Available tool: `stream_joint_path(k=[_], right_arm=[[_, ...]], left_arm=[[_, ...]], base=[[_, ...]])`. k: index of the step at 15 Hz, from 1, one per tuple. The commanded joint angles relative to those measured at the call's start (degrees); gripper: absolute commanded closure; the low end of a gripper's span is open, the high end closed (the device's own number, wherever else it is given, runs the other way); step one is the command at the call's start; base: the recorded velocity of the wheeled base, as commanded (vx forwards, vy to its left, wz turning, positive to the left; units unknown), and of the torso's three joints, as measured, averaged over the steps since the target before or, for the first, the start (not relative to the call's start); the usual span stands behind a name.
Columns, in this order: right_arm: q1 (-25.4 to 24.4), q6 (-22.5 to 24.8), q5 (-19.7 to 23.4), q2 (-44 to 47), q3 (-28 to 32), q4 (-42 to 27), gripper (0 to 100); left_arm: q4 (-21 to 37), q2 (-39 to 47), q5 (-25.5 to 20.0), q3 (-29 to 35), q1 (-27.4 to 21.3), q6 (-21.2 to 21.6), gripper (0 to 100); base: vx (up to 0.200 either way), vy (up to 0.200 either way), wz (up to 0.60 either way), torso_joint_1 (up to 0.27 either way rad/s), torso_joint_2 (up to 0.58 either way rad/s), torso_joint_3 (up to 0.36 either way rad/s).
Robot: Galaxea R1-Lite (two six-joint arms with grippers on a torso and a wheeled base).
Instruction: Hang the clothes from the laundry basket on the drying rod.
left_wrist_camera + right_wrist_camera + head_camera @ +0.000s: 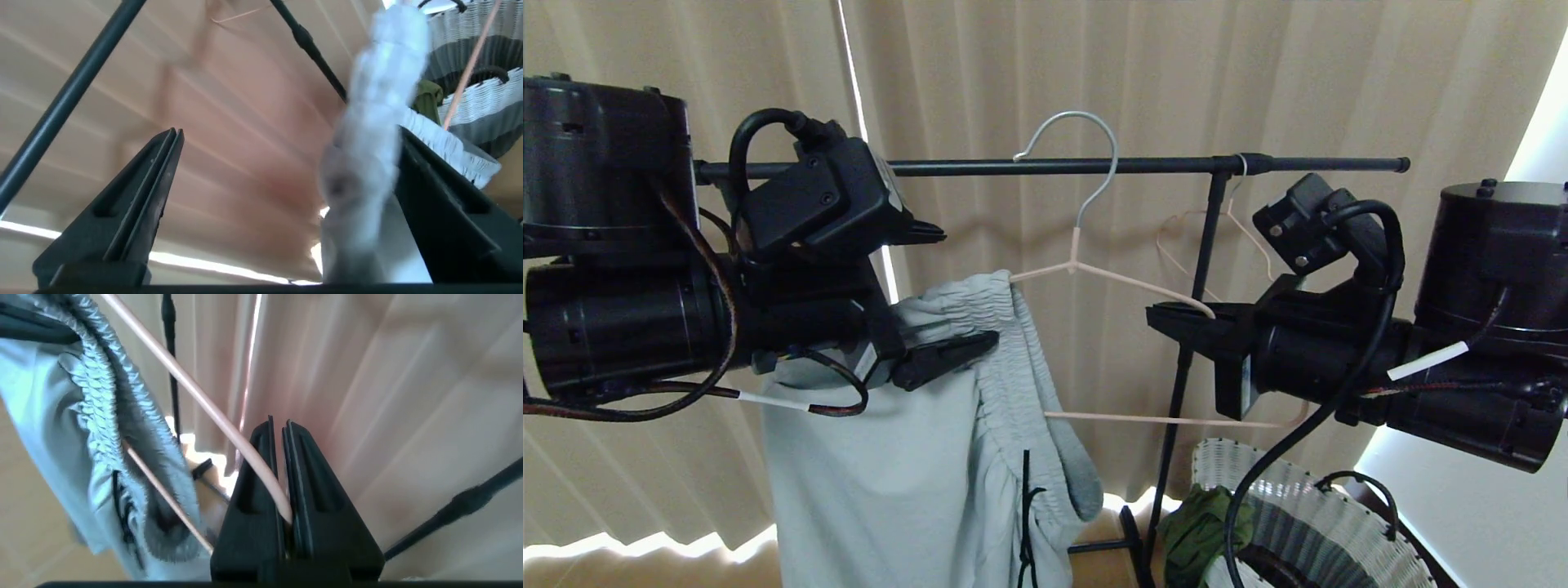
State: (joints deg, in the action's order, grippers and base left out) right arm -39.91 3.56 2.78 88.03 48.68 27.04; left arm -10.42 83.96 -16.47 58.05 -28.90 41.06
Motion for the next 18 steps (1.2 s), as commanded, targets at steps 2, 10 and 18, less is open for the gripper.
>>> stream_joint_path(k=[2, 10, 18], right_arm=[[-0.7, 0.3, 0.4, -0.5, -1.0, 0.6, 100], [-0.7, 0.2, 0.6, -1.3, -1.1, 0.7, 100], [1.7, 0.5, -0.7, -4.1, -6.2, 0.8, 0]], left_arm=[[0.0, 0.3, 0.0, 0.0, -0.1, 0.0, 0], [0.0, 0.2, 0.0, -0.2, -0.3, 0.0, 100], [-0.1, 0.3, 7.8, -1.0, 0.2, -1.9, 100]], base=[[0.0, 0.0, 0.0, 0.0, 0.0, 0.0], [0.0, 0.0, 0.0, 0.0, 0.0, 0.0], [0.0, 0.0, 0.0, 0.0, 0.0, 0.0]])
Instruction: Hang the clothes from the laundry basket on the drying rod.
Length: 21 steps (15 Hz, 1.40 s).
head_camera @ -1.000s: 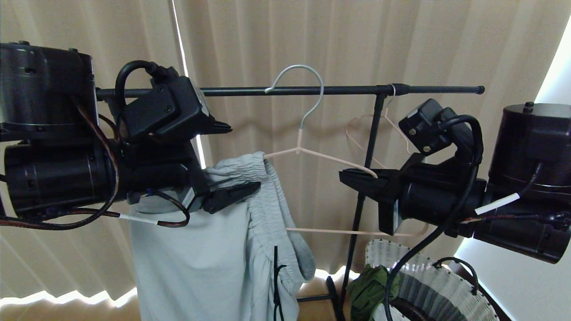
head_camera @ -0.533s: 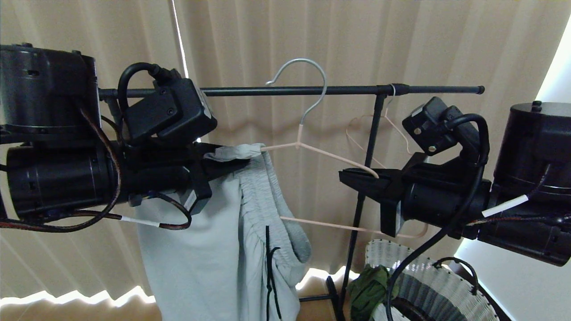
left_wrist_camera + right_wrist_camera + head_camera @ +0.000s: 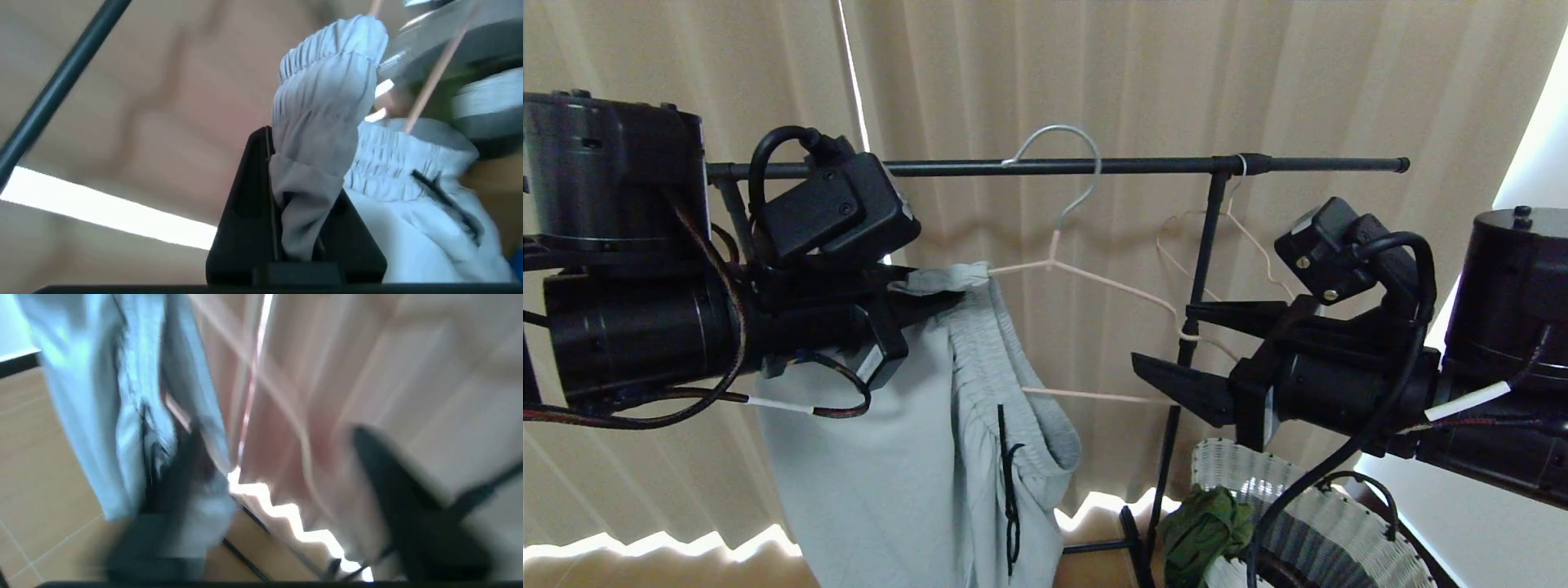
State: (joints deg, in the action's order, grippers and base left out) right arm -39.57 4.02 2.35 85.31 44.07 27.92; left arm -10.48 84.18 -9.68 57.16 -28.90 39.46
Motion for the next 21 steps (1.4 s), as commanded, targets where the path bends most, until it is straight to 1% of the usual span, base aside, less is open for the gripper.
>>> stream_joint_path(k=[1, 2, 3, 4, 5, 6, 7, 9, 10, 11, 12, 13, 14, 15, 16, 18, 21], right_arm=[[1.9, 0.0, -0.2, -2.1, -2.4, -0.1, 0], [3.4, -0.1, 0.0, -4.9, -5.8, 0.2, 0], [3.8, -0.2, 0.2, -5.6, -7.2, 0.8, 0], [4.9, -0.2, 0.3, -6.2, -10.8, 3.4, 0], [4.9, -0.2, 0.5, -6.1, -13.4, 5.6, 0], [4.9, -0.2, 0.6, -5.6, -15.2, 7.5, 0], [4.9, -0.3, 1.0, -5.1, -15.6, 8.2, 0], [4.8, -1.2, 2.6, -4.1, -15.2, 8.3, 0], [4.8, -2.2, 3.4, -3.9, -15.0, 8.4, 0], [4.8, -4.1, 3.7, -2.8, -14.4, 8.6, 0], [4.8, -5.1, 3.7, -2.4, -14.1, 9.6, 0], [4.8, -6.4, 3.7, -1.3, -14.1, 12.2, 0], [4.8, -7.1, 3.7, 0.9, -14.2, 16.4, 0], [4.8, -7.0, 3.7, 1.8, -14.3, 18.1, 0], [4.8, -6.9, 3.7, 4.0, -14.2, 21.0, 0], [4.7, -6.9, 3.7, 5.6, -14.3, 22.6, 0], [4.7, -7.0, 3.6, 5.7, -15.0, 22.9, 0]], left_arm=[[-0.1, 0.1, 2.6, -0.2, 0.1, -1.4, 100], [-0.2, 0.4, 7.5, 0.1, -0.3, -6.0, 100], [-0.2, 0.5, 8.6, 0.2, -0.3, -7.6, 100], [-0.6, 0.7, 9.1, 0.7, -0.6, -11.7, 100], [-2.1, 0.9, 9.0, 0.8, -1.4, -14.8, 100], [-4.7, 1.0, 8.6, 1.1, -2.5, -17.2, 100], [-7.3, 1.0, 7.6, 1.1, -3.4, -18.1, 100], [-9.0, 0.5, 4.5, 1.1, -4.0, -18.2, 100], [-9.1, 0.3, 2.7, 1.3, -4.1, -18.1, 100], [-9.1, -0.5, -0.1, 1.5, -4.1, -18.1, 100], [-9.1, -0.7, -1.6, 1.5, -4.1, -18.2, 100], [-9.1, -0.9, -3.2, 1.5, -4.1, -18.1, 100], [-9.3, -1.2, -4.7, 1.5, -4.1, -18.0, 100], [-9.5, -1.3, -5.5, 1.5, -4.2, -17.9, 100], [-10.3, -2.0, -7.6, 1.5, -4.5, -18.0, 100], [-10.3, -2.6, -9.0, 1.5, -5.3, -18.0, 100], [-11.0, -3.2, -9.0, 1.8, -6.9, -18.2, 100]], base=[[0.0, 0.0, 0.0, 0.0, 0.0, 0.0], [0.0, 0.0, 0.0, 0.0, 0.0, 0.0], [0.0, 0.0, 0.0, 0.0, 0.0, 0.0], [0.0, 0.0, 0.0, 0.0, 0.0, 0.0], [0.0, 0.0, 0.0, 0.0, 0.0, 0.0], [0.0, 0.0, 0.0, 0.0, 0.0, 0.0], [0.0, 0.0, 0.0, 0.0, 0.0, 0.0], [0.0, 0.0, 0.0, 0.0, 0.0, 0.0], [0.0, 0.0, 0.0, 0.0, 0.0, 0.0], [0.0, 0.0, 0.0, 0.0, 0.0, 0.0], [0.0, 0.0, 0.0, 0.0, 0.0, 0.0], [0.0, 0.0, 0.0, 0.0, 0.0, 0.0], [0.0, 0.0, 0.0, 0.0, 0.0, 0.0], [0.0, 0.0, 0.0, 0.0, 0.0, 0.0], [0.0, 0.0, 0.0, 0.0, 0.0, 0.0], [0.0, 0.0, 0.0, 0.0, 0.0, 0.0], [0.0, 0.0, 0.0, 0.0, 0.0, 0.0]])
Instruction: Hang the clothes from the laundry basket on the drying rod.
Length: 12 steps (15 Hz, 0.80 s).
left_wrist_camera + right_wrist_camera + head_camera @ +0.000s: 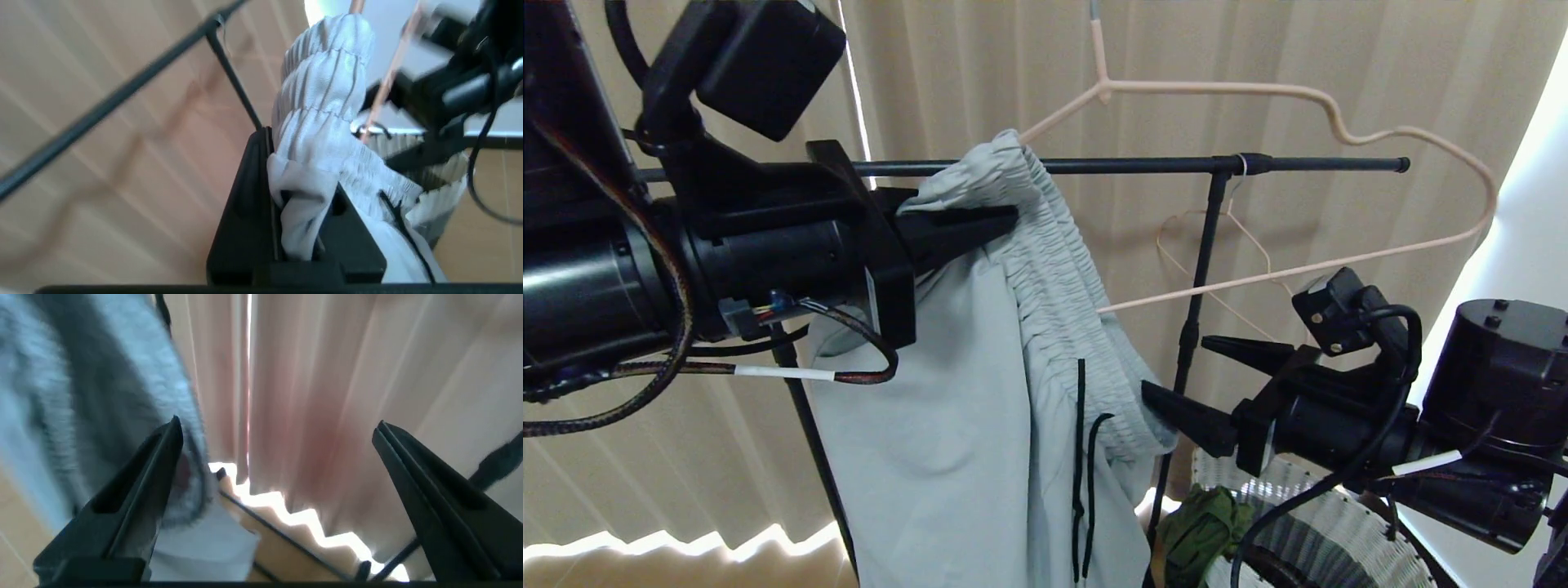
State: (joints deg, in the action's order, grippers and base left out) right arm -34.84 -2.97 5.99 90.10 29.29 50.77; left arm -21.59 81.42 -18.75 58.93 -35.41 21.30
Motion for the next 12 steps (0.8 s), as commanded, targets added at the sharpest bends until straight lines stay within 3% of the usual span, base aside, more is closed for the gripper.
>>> stream_joint_path(k=[1, 4, 5, 8, 12], right_arm=[[0.0, 0.0, -0.1, 0.5, -0.7, 0.0, 0], [0.0, -0.1, -0.3, -0.5, -3.1, 0.1, 0], [0.1, -0.2, -0.3, -1.2, -4.3, 0.1, 100], [1.3, 0.1, -0.4, -2.5, -4.8, 0.0, 100], [11.9, 0.5, -0.3, -2.2, -4.1, -0.1, 100]], left_arm=[[-0.4, -0.5, 0.0, 0.6, -0.3, -0.1, 100], [-0.7, -0.3, 0.1, 1.5, -0.3, -0.2, 100], [-0.7, -0.2, 0.1, 1.6, -0.2, -0.2, 100], [-0.6, 0.0, 0.6, 1.5, 0.6, -0.2, 100], [0.0, 0.9, 1.3, -1.9, 6.2, 1.4, 100]], base=[[0.0, 0.0, 0.0, 0.0, 0.0, 0.0], [0.0, 0.0, 0.0, 0.0, 0.0, 0.0], [0.0, 0.0, 0.0, 0.0, 0.0, 0.0], [0.0, 0.0, 0.0, 0.0, 0.0, 0.0], [0.0, 0.0, 0.0, 0.0, 0.0, 0.0]])
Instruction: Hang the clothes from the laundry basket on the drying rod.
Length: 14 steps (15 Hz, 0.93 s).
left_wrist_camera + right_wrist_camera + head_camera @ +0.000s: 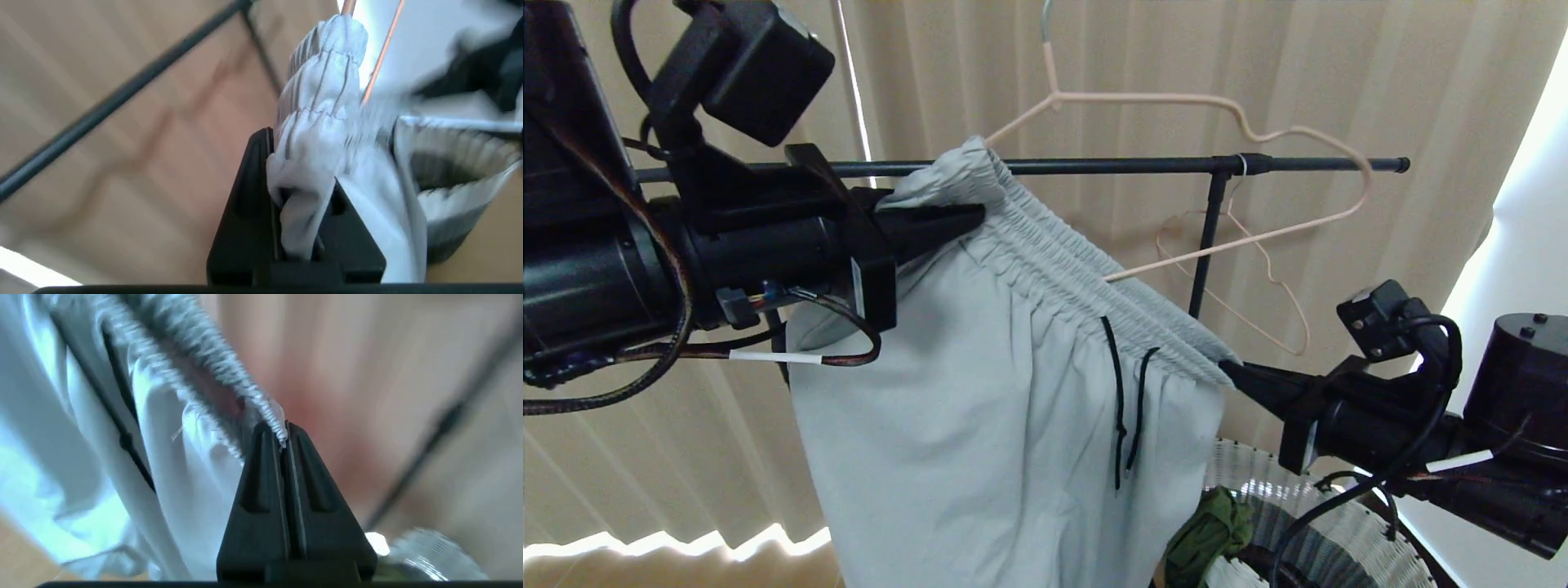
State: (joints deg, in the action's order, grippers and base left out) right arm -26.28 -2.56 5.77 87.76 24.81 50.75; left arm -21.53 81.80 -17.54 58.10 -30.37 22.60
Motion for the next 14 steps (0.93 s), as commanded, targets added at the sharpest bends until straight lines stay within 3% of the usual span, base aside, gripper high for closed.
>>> stream_joint_path(k=[1, 5, 10, 13, 14], right_arm=[[5.7, 0.2, 0.0, 0.4, 1.0, -0.1, 100], [9.1, 0.2, 0.1, 1.2, 4.0, -0.7, 100], [8.6, 3.1, 1.3, 0.5, 3.8, -0.7, 100], [4.9, 6.7, 1.5, 0.0, 3.7, -2.7, 100], [2.2, 9.0, 1.5, -1.5, 4.8, -6.6, 100]], left_arm=[[-0.1, 0.9, 1.2, -2.4, 2.8, 2.4, 100], [-0.2, 2.8, 3.0, -8.8, 5.3, 10.4, 100], [0.3, 4.9, 10.8, -13.2, 5.3, 14.9, 100], [0.1, 6.2, 12.8, -13.0, 4.9, 14.9, 100], [0.2, 6.3, 13.1, -13.3, 4.6, 14.9, 100]], base=[[0.0, 0.0, 0.0, 0.0, 0.0, 0.0], [0.0, 0.0, 0.0, 0.0, 0.0, 0.0], [0.0, 0.0, 0.0, 0.0, 0.0, 0.0], [0.0, 0.0, 0.0, 0.0, 0.0, 0.0], [0.0, 0.0, 0.0, 0.0, 0.0, 0.0]])
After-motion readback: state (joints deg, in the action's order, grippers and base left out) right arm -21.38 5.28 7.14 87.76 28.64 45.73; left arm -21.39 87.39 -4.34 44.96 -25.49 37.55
